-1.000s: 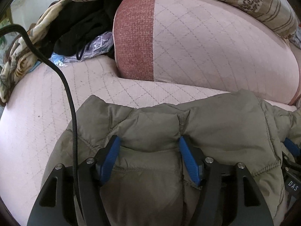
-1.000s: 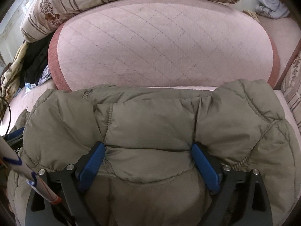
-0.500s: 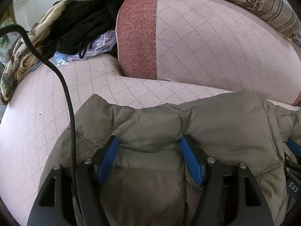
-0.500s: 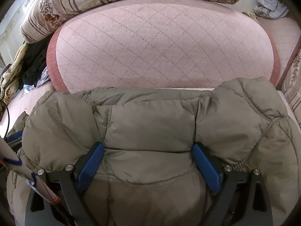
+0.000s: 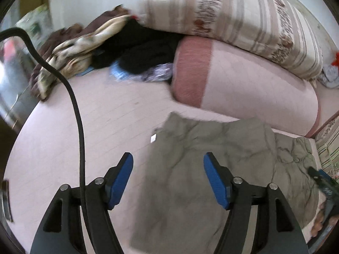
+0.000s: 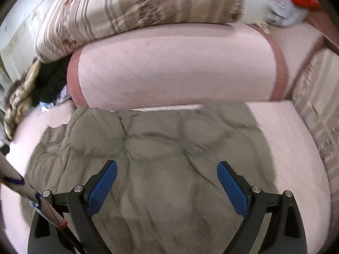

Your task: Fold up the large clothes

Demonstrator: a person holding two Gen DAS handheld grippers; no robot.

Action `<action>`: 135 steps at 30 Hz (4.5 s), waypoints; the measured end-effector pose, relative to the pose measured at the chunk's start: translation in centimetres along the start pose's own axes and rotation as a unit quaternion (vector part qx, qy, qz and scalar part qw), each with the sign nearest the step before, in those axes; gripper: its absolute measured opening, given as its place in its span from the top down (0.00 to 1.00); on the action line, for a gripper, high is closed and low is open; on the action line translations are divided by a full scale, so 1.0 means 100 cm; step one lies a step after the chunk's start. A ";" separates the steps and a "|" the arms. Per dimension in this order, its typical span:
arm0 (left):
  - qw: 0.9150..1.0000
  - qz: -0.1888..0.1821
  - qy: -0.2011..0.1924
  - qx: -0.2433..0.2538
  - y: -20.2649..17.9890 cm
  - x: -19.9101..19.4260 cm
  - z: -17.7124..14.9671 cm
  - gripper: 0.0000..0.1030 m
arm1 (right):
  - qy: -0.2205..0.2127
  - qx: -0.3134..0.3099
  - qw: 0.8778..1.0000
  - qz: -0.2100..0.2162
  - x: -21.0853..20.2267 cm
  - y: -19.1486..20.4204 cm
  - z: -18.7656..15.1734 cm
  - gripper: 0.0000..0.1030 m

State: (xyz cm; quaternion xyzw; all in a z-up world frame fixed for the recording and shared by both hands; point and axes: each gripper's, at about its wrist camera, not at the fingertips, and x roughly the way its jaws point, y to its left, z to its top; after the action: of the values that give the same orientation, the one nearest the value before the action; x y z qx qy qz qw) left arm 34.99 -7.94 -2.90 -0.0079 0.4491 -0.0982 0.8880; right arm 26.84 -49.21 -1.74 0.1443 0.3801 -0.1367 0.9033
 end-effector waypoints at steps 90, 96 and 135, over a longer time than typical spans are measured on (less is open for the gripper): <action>0.954 -0.213 0.177 -0.118 0.070 -0.016 -0.153 0.41 | 0.049 0.220 0.969 0.103 -0.092 -0.182 -0.188 0.18; 0.971 -0.164 0.156 -0.079 0.056 -0.028 -0.150 0.41 | 0.017 0.179 0.979 0.099 -0.134 -0.170 -0.182 0.18; 0.995 -0.042 0.082 0.023 0.013 0.012 -0.133 0.42 | 0.052 -0.079 0.995 0.026 0.039 0.132 -0.102 0.12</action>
State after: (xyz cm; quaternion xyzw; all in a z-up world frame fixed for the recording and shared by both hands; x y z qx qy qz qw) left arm 25.25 -5.85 -11.97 0.0013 0.5174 -0.1461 0.8432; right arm 27.60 -33.84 -9.32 0.0896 0.4322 -0.0748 0.8942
